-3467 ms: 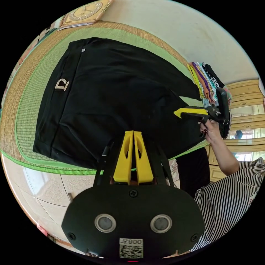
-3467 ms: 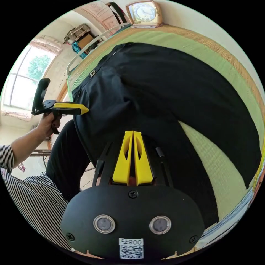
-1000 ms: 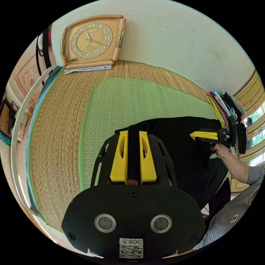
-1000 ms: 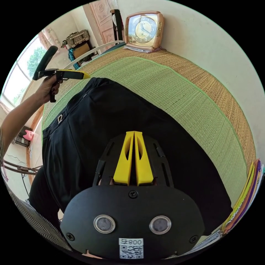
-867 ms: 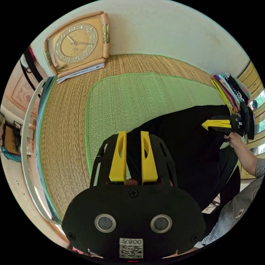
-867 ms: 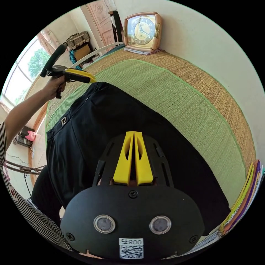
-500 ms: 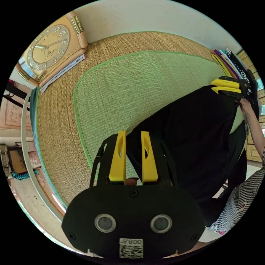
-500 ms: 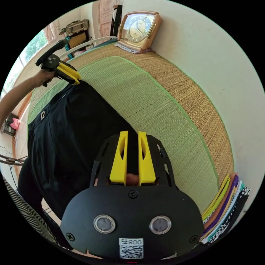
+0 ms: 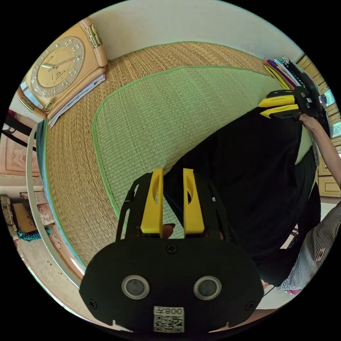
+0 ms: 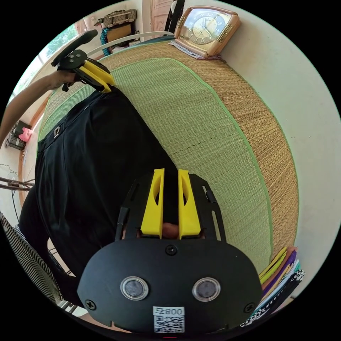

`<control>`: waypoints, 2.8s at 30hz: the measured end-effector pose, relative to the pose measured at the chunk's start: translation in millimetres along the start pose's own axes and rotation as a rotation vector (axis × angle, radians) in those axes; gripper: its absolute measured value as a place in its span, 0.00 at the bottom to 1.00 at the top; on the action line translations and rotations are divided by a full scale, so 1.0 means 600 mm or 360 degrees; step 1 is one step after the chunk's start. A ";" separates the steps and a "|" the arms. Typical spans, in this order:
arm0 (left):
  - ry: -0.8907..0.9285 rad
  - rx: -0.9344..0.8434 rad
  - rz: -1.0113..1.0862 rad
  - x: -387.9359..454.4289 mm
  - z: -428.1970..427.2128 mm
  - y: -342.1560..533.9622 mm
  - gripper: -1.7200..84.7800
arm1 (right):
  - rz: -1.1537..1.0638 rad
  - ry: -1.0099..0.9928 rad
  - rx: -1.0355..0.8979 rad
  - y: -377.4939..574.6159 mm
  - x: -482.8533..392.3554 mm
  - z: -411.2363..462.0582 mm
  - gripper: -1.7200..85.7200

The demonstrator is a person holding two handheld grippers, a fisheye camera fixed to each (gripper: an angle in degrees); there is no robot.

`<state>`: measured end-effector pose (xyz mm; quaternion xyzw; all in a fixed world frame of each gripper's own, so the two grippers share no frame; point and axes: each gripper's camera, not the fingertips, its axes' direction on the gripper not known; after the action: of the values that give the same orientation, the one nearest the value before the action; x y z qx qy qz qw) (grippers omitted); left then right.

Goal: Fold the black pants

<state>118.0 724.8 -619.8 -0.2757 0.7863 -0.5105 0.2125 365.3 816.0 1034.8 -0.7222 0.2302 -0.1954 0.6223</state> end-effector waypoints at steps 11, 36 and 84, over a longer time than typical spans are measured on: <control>-0.0081 -0.0016 0.0093 0.052 -0.064 0.005 0.05 | 0.0007 -0.0037 -0.0068 -0.001 -0.020 -0.018 0.05; -0.0270 0.0149 0.0004 0.193 -0.316 0.240 0.04 | 0.0221 0.0016 0.0029 0.115 -0.168 -0.162 0.03; -0.0161 0.0046 0.0038 0.410 -0.333 0.885 0.04 | 0.0096 -0.0126 -0.0216 0.288 -0.711 -0.051 0.03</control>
<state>-306.6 875.3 -1043.7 -0.2886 0.7703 -0.5047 0.2620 -16.2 1016.1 870.2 -0.7626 0.2398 -0.1319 0.5861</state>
